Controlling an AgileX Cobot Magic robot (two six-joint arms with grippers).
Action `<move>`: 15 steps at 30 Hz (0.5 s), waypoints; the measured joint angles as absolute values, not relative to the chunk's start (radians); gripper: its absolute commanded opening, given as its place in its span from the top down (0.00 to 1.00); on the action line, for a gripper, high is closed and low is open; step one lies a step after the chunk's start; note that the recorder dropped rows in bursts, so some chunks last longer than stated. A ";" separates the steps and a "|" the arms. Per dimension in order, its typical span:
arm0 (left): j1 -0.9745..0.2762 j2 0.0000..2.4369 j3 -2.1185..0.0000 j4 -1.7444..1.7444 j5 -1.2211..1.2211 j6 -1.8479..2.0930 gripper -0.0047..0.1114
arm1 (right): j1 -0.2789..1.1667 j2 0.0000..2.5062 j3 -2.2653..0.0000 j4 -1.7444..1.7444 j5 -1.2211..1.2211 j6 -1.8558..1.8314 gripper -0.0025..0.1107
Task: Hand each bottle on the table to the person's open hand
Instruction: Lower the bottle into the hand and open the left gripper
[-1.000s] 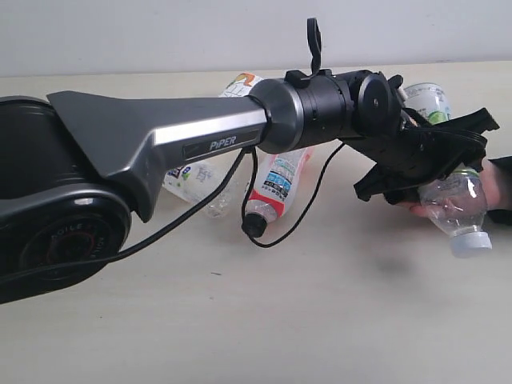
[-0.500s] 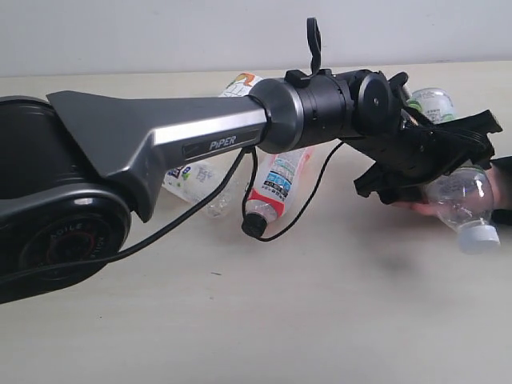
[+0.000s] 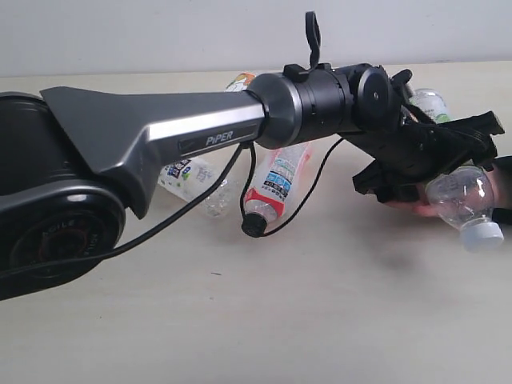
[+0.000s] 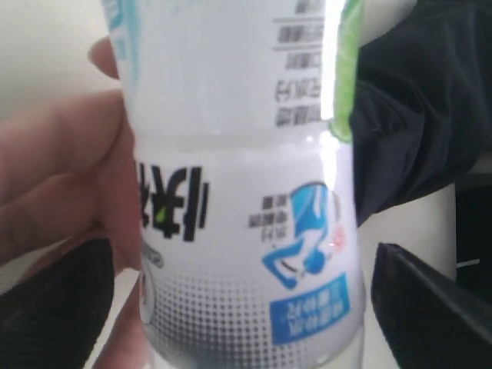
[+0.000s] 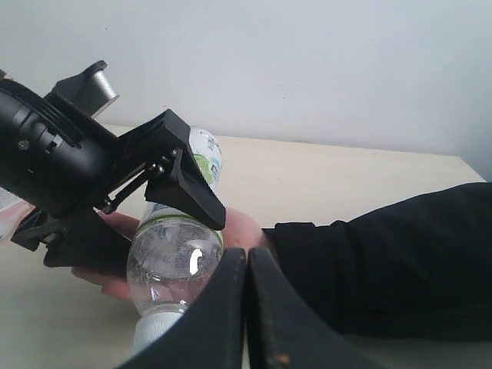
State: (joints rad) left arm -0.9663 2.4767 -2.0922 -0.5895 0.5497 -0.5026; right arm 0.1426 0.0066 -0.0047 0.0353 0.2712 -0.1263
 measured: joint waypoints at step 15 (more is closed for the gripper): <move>-0.958 2.376 -2.092 -0.496 0.729 -0.455 0.22 | 0.143 0.007 -0.005 0.035 0.271 -0.126 0.97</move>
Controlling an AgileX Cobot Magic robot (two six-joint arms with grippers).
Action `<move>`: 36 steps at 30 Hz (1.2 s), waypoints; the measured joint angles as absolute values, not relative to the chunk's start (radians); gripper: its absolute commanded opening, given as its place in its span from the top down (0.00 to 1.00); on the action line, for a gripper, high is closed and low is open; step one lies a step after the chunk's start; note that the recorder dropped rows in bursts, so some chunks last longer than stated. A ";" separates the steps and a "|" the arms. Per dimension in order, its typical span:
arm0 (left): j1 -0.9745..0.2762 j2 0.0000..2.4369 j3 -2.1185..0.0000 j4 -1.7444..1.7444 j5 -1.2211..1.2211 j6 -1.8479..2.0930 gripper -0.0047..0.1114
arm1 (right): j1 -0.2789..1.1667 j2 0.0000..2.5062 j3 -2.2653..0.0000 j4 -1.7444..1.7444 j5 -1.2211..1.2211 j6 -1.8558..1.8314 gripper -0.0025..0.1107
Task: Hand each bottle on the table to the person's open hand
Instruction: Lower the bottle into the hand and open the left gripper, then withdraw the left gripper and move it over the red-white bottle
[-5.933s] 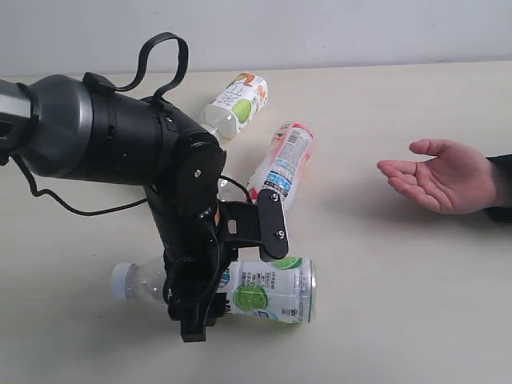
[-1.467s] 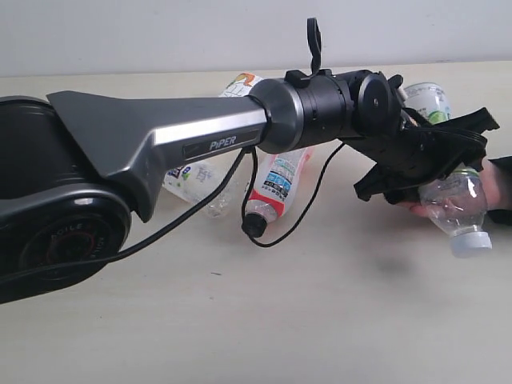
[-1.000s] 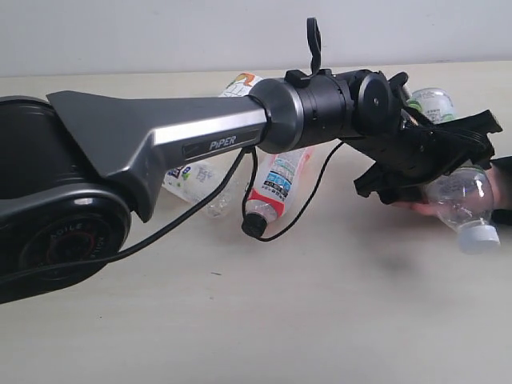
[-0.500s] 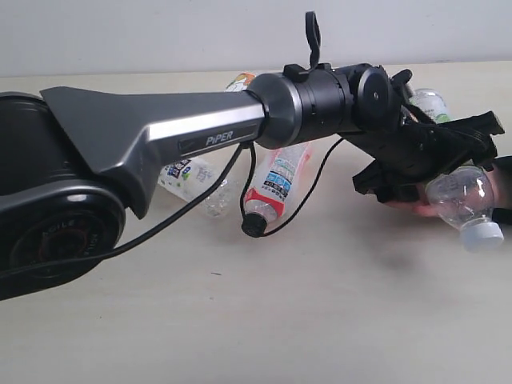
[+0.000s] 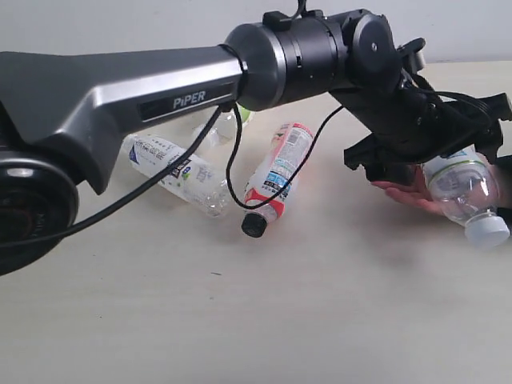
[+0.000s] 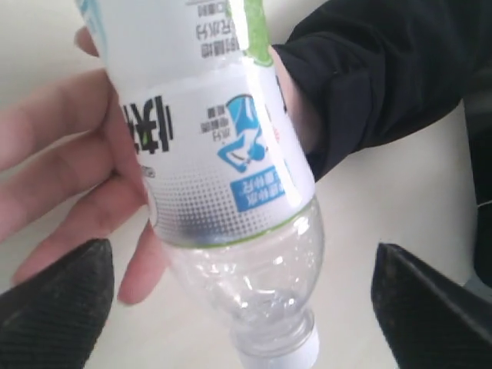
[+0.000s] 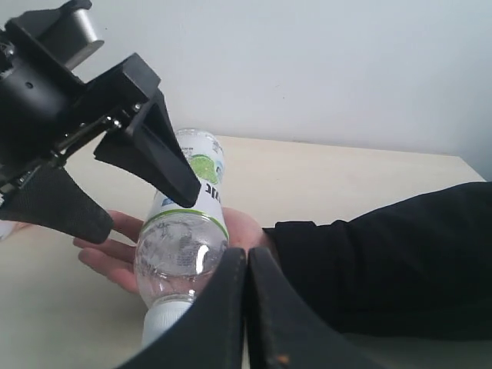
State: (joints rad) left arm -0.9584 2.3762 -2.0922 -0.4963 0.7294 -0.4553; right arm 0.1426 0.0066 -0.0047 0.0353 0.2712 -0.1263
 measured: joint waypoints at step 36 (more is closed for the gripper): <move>-0.958 1.941 -2.010 -0.063 1.203 -0.104 0.96 | 0.143 0.007 -0.005 0.035 0.271 -0.126 0.97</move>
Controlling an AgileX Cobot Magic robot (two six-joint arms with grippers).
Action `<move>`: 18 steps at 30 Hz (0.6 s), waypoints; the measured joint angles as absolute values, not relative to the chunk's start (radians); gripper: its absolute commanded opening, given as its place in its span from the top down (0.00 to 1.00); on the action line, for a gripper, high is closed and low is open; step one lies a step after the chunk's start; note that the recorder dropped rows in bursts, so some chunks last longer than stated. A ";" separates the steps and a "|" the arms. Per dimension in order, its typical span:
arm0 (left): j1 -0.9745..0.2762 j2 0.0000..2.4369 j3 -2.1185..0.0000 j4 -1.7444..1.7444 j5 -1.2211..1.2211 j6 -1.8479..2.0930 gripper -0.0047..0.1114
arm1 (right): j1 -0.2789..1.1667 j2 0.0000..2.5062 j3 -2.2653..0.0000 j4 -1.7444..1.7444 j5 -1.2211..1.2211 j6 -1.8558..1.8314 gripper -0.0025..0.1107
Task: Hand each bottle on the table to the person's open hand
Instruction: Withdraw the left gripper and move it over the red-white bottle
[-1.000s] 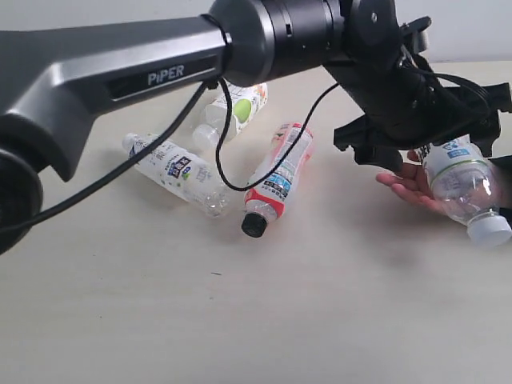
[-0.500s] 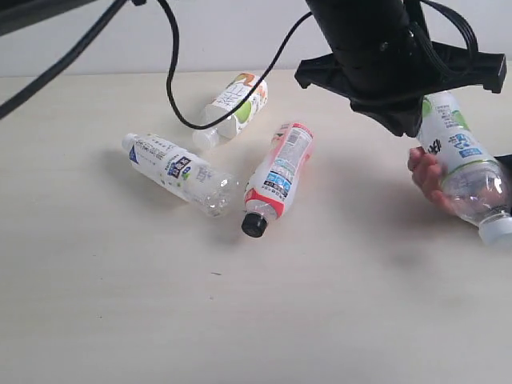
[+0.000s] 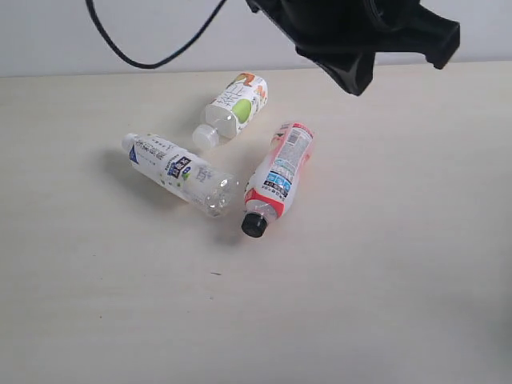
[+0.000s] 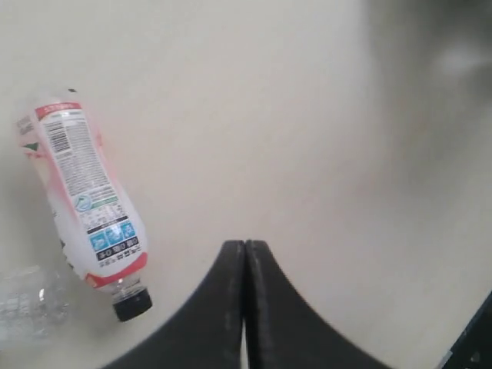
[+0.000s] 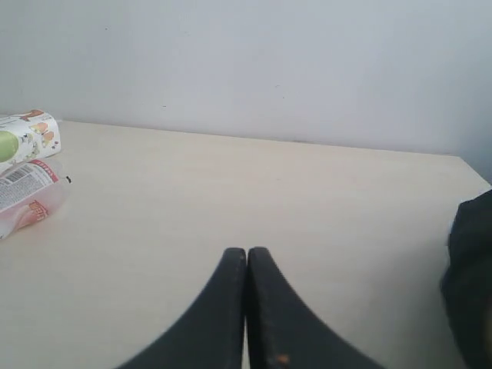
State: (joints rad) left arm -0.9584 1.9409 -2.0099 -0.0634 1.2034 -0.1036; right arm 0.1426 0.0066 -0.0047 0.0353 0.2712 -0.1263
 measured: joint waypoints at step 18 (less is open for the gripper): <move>-0.926 1.506 -1.495 0.091 1.047 -0.084 0.96 | 0.143 0.007 -0.005 0.035 0.271 -0.126 0.97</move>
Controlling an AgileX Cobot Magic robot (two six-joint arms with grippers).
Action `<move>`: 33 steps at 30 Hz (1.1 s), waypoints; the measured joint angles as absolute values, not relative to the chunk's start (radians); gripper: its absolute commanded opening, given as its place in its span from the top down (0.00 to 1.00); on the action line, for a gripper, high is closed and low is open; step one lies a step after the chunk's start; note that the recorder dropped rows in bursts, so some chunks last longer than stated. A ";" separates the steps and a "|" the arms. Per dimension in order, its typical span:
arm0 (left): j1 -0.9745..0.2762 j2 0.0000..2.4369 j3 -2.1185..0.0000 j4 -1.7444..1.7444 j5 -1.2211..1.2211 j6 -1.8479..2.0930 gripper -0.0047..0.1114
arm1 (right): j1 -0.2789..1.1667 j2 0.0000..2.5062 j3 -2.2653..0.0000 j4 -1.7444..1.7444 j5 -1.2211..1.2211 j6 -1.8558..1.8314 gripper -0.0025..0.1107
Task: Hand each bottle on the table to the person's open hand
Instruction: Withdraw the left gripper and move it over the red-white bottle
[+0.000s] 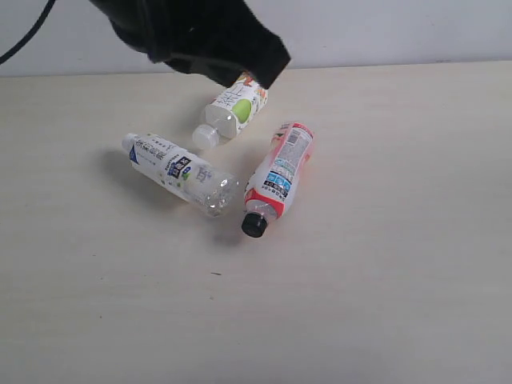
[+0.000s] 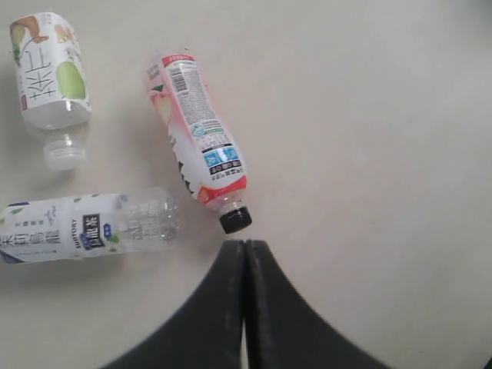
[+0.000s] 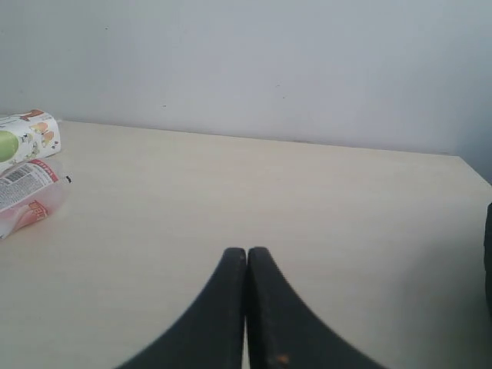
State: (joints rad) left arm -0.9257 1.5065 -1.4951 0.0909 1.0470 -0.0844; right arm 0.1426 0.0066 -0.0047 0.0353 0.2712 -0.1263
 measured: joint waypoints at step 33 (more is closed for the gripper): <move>-0.883 1.493 -1.360 0.204 0.789 -0.084 0.96 | 0.143 0.007 -0.005 0.035 0.271 -0.126 0.97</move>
State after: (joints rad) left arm -0.8827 1.4932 -1.3599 0.2037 0.7892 -0.0844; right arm 0.1426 0.0066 -0.0047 0.0353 0.2712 -0.1263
